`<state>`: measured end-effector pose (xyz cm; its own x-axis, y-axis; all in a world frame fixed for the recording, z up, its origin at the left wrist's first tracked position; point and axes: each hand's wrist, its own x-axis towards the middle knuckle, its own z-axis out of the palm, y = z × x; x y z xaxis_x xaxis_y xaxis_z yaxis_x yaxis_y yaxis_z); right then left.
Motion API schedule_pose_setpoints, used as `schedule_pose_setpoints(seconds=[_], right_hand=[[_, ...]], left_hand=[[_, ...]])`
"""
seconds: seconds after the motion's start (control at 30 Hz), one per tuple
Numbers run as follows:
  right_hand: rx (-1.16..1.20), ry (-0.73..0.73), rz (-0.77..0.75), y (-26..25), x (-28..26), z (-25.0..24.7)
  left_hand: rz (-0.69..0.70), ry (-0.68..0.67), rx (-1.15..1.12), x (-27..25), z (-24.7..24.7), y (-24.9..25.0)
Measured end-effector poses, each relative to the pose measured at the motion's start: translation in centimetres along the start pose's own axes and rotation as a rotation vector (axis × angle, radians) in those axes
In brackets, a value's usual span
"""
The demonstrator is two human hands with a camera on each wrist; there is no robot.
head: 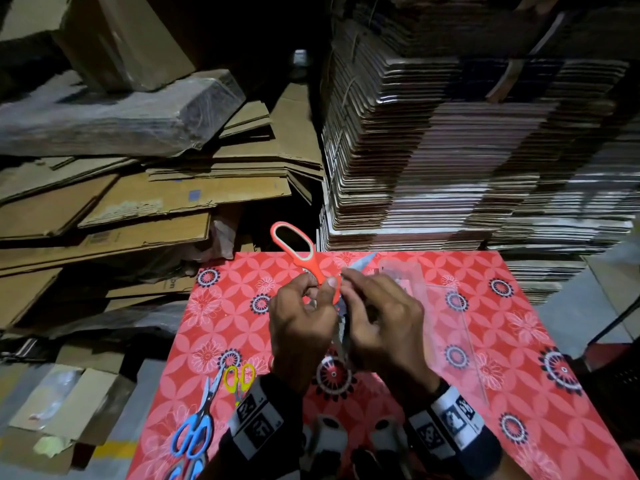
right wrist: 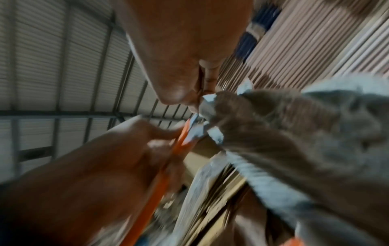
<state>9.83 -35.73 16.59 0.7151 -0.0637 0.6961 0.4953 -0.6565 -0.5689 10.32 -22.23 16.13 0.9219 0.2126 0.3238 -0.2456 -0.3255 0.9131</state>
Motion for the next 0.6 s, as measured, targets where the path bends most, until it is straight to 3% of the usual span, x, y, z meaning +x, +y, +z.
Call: schedule_pose_setpoints(seconds=[0.27, 0.47, 0.6], right_hand=[[0.037, 0.089, 0.082, 1.4, 2.3, -1.5], [0.100, -0.044, 0.054, -0.1, 0.6, -1.0], [0.064, 0.076, 0.097, 1.7, 3.4, -2.3]], left_hand=[[0.041, -0.006, 0.020, -0.5, 0.0, 0.6], [0.009, 0.012, 0.004, 0.1, 0.0, 0.4], [0.007, -0.013, -0.030, -0.5, -0.1, 0.7]])
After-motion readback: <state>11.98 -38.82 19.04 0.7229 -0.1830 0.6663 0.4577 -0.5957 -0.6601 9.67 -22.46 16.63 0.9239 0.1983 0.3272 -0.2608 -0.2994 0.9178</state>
